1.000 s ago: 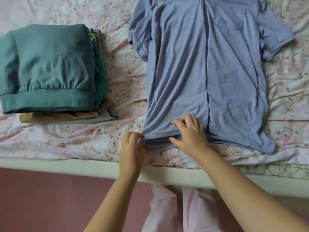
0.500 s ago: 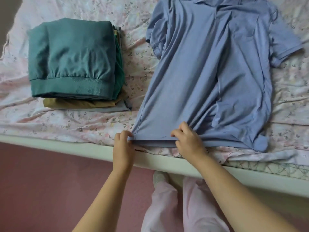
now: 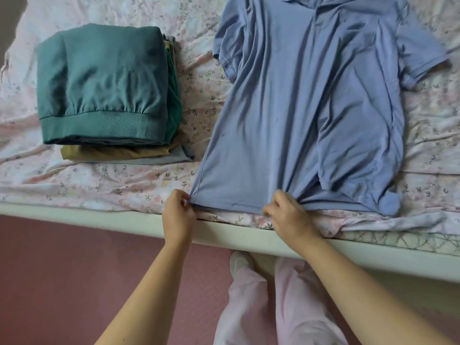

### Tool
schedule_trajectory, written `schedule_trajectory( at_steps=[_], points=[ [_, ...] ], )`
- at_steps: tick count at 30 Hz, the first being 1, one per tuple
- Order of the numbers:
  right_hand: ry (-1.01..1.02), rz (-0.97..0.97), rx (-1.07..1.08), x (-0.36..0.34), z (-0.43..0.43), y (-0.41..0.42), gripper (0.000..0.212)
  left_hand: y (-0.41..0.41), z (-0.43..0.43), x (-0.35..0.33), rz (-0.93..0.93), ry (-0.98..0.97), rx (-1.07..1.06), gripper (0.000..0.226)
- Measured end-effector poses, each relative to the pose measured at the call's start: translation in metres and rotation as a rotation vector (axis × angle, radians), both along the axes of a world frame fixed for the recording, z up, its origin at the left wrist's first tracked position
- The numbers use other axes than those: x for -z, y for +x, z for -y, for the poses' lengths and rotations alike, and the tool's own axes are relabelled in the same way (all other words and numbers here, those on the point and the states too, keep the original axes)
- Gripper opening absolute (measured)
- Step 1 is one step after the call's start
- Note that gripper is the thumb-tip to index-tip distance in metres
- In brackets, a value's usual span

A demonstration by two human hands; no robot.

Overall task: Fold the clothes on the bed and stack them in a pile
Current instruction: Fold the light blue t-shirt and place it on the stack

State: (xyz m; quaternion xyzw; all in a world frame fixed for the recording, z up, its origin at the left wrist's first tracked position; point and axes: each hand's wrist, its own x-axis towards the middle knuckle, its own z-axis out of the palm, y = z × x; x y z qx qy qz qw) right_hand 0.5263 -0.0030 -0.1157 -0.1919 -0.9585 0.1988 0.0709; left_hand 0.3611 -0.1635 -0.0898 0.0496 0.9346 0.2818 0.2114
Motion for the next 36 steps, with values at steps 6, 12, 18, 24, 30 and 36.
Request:
schedule_trajectory(
  at_steps=[6,12,18,24,30,36],
  points=[
    [-0.239,0.103,0.048,-0.013,-0.007,-0.004,0.024,0.006,-0.003,0.000,-0.265,-0.317,0.448,0.023],
    [0.018,0.053,0.403,-0.025,-0.077,0.081,0.028,0.059,-0.065,-0.010,-0.363,0.026,0.792,0.030],
    [-0.045,0.268,0.537,-0.006,-0.122,0.117,0.028,0.095,-0.150,0.013,-0.201,0.111,0.926,0.022],
    [-0.160,0.044,0.604,-0.015,-0.146,0.148,0.020,0.099,-0.163,0.030,-0.207,0.013,0.913,0.024],
    [-0.322,-0.075,1.064,-0.029,-0.158,0.205,0.020,0.099,-0.165,0.030,-0.211,-0.090,0.909,0.021],
    [-0.241,0.308,1.084,-0.020,-0.147,0.195,0.029,0.109,-0.176,0.021,-0.351,-0.167,0.996,0.023]
  ],
)
